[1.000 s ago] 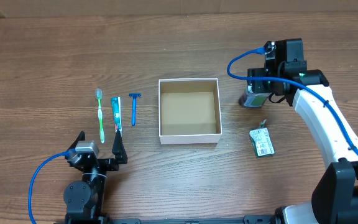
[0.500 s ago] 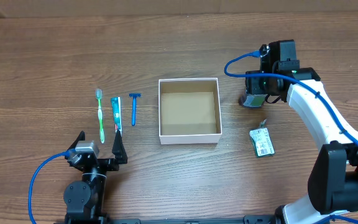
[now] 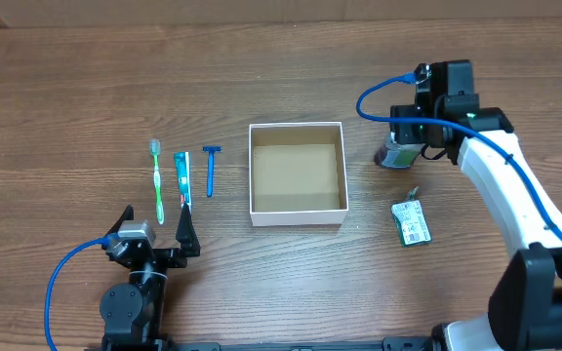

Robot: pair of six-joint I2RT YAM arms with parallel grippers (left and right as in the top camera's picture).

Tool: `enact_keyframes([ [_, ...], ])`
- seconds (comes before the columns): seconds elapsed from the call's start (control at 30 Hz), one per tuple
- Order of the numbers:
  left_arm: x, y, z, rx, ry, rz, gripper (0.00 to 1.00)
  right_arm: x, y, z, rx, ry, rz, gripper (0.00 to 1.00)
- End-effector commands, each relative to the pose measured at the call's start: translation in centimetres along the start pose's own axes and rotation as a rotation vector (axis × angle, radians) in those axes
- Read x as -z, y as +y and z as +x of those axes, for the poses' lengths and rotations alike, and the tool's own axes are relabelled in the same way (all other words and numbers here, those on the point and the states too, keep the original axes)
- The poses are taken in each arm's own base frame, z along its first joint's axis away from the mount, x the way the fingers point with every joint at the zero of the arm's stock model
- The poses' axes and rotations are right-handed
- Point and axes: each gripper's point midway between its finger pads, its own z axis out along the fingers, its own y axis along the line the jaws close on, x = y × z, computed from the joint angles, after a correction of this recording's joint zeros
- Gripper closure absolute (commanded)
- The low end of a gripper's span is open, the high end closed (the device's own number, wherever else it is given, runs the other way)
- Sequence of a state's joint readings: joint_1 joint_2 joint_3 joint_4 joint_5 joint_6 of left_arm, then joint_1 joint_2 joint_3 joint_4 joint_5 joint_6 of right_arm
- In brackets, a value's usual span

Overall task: Pack container
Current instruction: 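Grasp the soap bottle pump head with the right gripper and lift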

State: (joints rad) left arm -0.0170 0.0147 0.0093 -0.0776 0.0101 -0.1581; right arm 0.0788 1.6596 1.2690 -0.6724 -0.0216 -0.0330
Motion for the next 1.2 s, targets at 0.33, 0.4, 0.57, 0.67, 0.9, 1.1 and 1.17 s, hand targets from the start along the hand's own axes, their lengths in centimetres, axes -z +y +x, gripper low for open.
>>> enact_keyframes([
  [0.33, 0.02, 0.14, -0.04, 0.014, -0.007, -0.005, 0.00, 1.90, 0.72, -1.61, -0.008, -0.058, -0.039, 0.47],
  [0.4, 0.02, 0.14, -0.04, 0.014, -0.007, -0.005, 0.00, 1.89, 0.96, -1.66, -0.007, -0.060, -0.053, 0.43],
  [0.57, 0.02, 0.14, -0.04, 0.014, -0.007, -0.005, 0.00, 1.87, 0.94, -1.64, -0.007, -0.058, -0.052, 0.44],
  [0.67, 0.02, 0.14, -0.04, 0.014, -0.007, -0.005, 0.00, 1.72, 0.93, -1.48, -0.007, -0.053, -0.052, 0.48],
  [0.9, 0.02, 0.14, -0.04, 0.014, -0.007, -0.005, 0.00, 1.57, 0.60, -1.38, -0.008, -0.049, -0.033, 0.60],
  [1.1, 0.02, 0.14, -0.04, 0.014, -0.007, -0.005, 0.00, 1.56, 0.47, -1.27, -0.009, -0.044, -0.025, 0.66],
  [1.17, 0.02, 0.14, -0.04, 0.014, -0.007, -0.005, 0.00, 1.56, 0.30, -1.25, -0.009, -0.043, -0.015, 0.66],
])
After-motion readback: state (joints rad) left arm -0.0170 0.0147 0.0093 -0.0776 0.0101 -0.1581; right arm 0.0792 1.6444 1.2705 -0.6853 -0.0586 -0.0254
